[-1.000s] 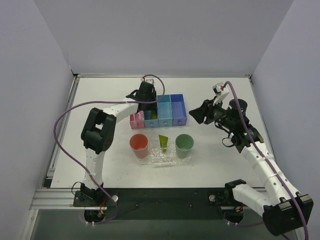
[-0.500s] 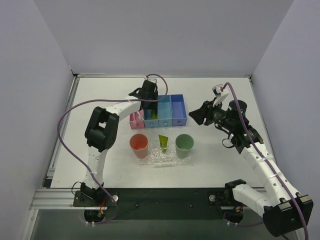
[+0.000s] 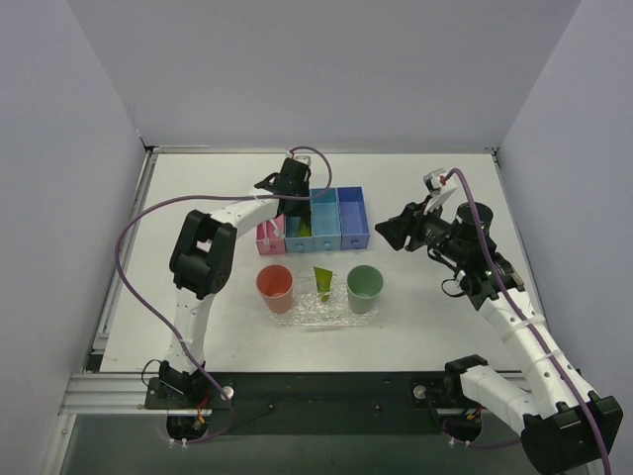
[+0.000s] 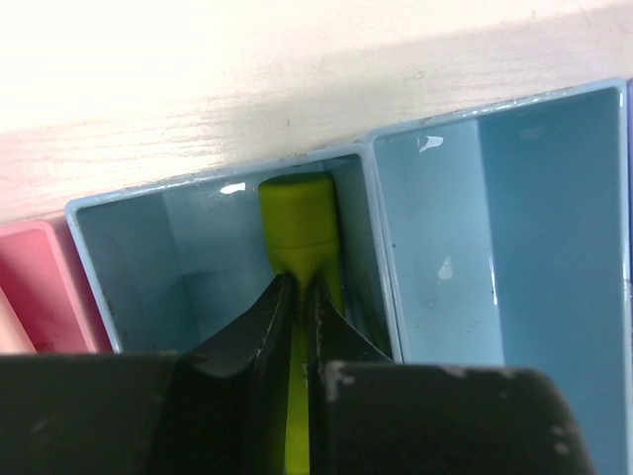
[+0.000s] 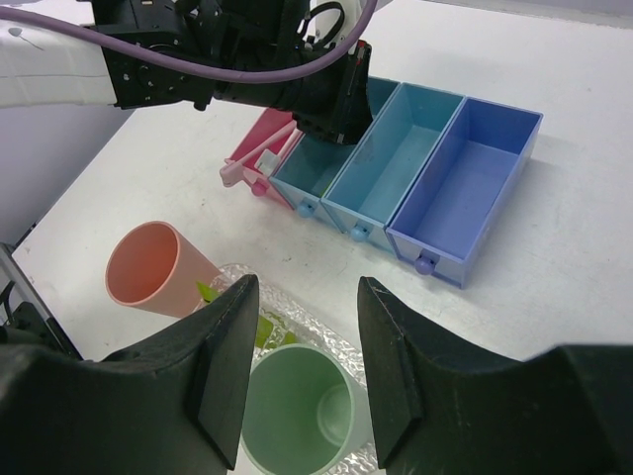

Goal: Prepare toiletry sets of a toothbrush and toothpaste on the tray

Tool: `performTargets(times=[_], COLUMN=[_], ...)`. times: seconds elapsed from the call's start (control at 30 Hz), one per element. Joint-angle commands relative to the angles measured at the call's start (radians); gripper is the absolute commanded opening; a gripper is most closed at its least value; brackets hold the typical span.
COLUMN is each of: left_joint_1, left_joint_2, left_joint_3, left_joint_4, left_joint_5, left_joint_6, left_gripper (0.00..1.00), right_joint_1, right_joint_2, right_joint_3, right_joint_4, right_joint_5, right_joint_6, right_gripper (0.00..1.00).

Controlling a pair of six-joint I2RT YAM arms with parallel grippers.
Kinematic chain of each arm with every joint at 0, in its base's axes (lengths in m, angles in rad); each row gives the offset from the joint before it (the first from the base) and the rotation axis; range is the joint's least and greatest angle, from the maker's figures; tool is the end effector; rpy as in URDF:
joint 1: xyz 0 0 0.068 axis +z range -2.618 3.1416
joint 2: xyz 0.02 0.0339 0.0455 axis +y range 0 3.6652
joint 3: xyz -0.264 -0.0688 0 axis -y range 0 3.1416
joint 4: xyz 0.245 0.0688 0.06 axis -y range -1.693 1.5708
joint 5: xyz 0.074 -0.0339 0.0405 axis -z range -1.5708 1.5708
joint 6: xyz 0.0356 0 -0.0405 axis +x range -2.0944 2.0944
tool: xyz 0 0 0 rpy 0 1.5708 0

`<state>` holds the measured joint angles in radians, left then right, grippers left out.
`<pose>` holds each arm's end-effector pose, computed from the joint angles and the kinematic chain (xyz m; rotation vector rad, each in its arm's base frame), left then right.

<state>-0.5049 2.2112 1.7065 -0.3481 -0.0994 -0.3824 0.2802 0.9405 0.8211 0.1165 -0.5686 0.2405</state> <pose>0.4334 -0.2355 0.1768 0.1038 2.4358 -0.2831 0.2050 0.0789 0.3569 -0.4895 1.5639 0.8481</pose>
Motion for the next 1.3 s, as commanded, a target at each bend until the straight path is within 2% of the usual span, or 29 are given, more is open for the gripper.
performTargets(times=[0.0,0.1,1.07,1.2,1.27], left_joint_1=[-0.003,-0.003,-0.006,-0.012,-0.017], left_joint_2=[0.044,0.005,-0.497,-0.596,-0.658], left_joint_3=[-0.028,-0.042,-0.297,-0.357,-0.393], left_joint_4=[-0.081,-0.065,0.218,0.274,0.291], left_joint_5=[0.043,0.05,0.043,0.023,0.01], left_joint_6=[0.01,0.01,-0.076,-0.093,-0.102], left_gripper=[0.09,0.0,0.0,0.0,0.0], right_joint_1=[-0.009,-0.006,0.007,0.062,0.132], right_joint_2=[-0.029,-0.032,-0.005,0.023,0.035], right_joint_3=[-0.013,-0.014,0.015,0.052,0.084], right_joint_4=[0.051,0.048,0.081,0.057,0.031], right_joint_5=[-0.017,-0.016,-0.01,0.021,0.056], right_joint_6=[0.013,0.014,0.062,0.062,0.043], right_gripper=[0.4,0.4,0.4,0.42,0.42])
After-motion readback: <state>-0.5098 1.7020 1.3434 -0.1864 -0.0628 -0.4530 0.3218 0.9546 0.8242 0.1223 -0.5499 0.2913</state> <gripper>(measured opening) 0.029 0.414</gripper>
